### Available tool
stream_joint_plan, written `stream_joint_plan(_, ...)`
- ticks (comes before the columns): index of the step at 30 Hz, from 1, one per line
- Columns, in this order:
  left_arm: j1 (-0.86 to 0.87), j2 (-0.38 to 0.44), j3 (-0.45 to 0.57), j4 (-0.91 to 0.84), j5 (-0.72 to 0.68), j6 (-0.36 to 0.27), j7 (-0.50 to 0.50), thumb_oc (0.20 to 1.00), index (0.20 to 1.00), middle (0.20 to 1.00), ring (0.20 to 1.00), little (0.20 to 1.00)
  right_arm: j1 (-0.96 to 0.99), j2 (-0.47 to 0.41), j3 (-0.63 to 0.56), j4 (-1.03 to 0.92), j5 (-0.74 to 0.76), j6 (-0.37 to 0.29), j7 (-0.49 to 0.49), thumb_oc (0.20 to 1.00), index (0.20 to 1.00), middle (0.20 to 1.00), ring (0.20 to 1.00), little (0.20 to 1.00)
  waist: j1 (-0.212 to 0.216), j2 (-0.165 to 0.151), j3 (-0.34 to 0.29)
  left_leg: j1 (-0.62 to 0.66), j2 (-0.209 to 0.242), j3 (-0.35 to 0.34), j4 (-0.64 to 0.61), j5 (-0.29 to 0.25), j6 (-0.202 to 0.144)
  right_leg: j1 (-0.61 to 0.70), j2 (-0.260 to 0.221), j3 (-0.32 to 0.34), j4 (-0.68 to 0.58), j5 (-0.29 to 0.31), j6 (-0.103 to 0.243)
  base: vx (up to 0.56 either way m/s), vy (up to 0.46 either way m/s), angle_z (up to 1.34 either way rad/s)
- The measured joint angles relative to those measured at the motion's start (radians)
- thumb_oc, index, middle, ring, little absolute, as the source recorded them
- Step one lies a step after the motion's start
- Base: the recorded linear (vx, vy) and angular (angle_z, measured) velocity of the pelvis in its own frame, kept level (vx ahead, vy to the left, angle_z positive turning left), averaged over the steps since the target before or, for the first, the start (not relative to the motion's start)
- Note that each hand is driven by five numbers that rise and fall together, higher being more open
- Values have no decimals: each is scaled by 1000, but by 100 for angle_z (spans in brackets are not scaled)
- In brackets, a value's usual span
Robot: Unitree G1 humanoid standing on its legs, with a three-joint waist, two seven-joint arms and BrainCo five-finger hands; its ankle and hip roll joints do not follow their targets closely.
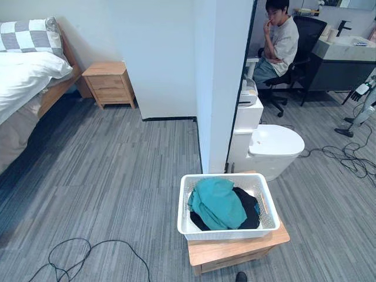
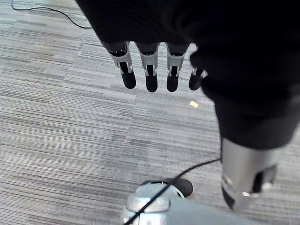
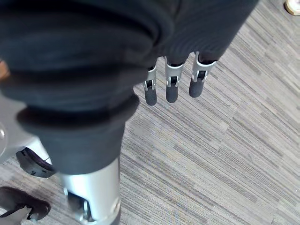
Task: Tidy up the quilt and then pick up the clothes from the bed and put them into the laundry hamper.
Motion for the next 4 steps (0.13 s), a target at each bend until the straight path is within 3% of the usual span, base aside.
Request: stream_joint_plan(4,-48,30,-21,-10,66,-17,-1,1000,1000,1000,1000,1000,-8,2,-37,36,139,39,-108,1000,1000,1000,1000,1000,-3,-3,-3,-3,1,-11,0,2,3,2,1,-3,0,0,0,-6,-35,3)
